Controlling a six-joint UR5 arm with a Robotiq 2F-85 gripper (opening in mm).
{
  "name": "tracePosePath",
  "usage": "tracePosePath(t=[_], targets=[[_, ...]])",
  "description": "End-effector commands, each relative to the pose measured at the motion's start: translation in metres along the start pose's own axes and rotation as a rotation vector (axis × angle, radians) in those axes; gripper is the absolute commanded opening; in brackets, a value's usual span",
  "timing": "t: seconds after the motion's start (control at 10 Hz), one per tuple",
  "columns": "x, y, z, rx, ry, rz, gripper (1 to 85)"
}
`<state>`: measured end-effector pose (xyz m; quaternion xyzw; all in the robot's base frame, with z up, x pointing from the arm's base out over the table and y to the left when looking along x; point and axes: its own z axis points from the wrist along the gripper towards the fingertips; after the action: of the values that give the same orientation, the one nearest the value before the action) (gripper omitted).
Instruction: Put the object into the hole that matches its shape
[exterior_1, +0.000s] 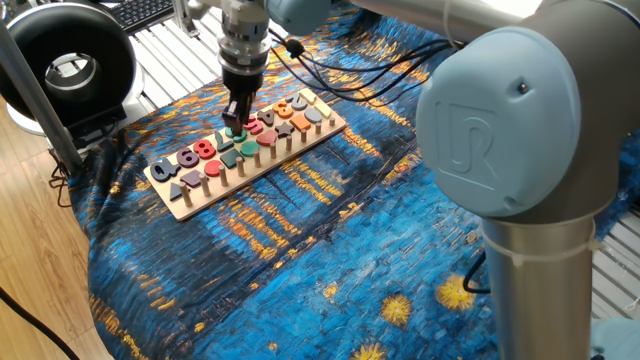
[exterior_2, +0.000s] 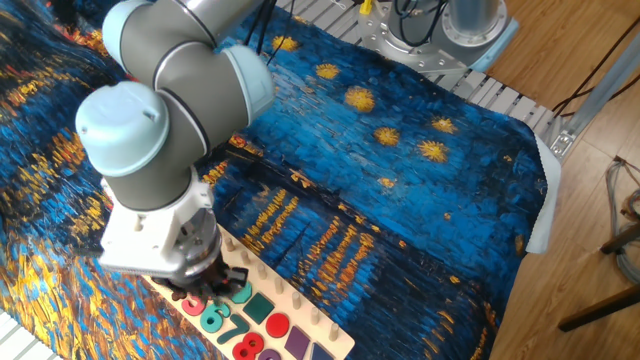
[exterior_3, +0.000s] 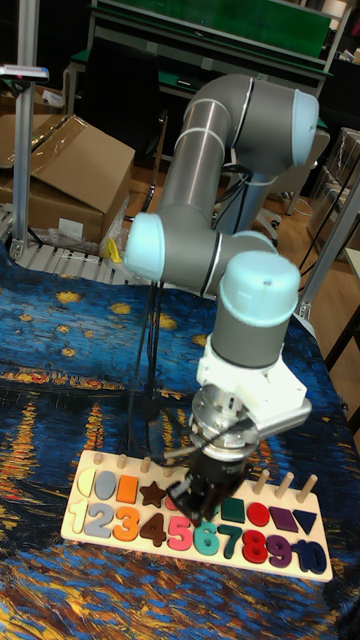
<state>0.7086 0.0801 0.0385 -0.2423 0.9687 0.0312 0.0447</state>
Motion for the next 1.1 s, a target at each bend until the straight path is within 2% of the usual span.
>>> tracePosePath(t=[0.0,0.2,0.3,0.6,0.7,0.9,1.0], targets=[[0.026,-0.016,-0.032,0.065,0.053,0.197,3.0],[0.040,-0.013,-0.052,0.052,0.057,0.286,1.0],[0.054,-0.010,-0.063,0.056,0.062,0.329,1.0],[0.085,0.006,-0.081,0.029,0.063,0.438,1.0],[0.089,0.008,-0.086,0.032,0.050,0.465,1.0],[0.080,0.005,-0.086,0.038,0.009,0.441,1.0],[0.075,0.009,-0.086,0.019,-0.005,0.421,1.0]])
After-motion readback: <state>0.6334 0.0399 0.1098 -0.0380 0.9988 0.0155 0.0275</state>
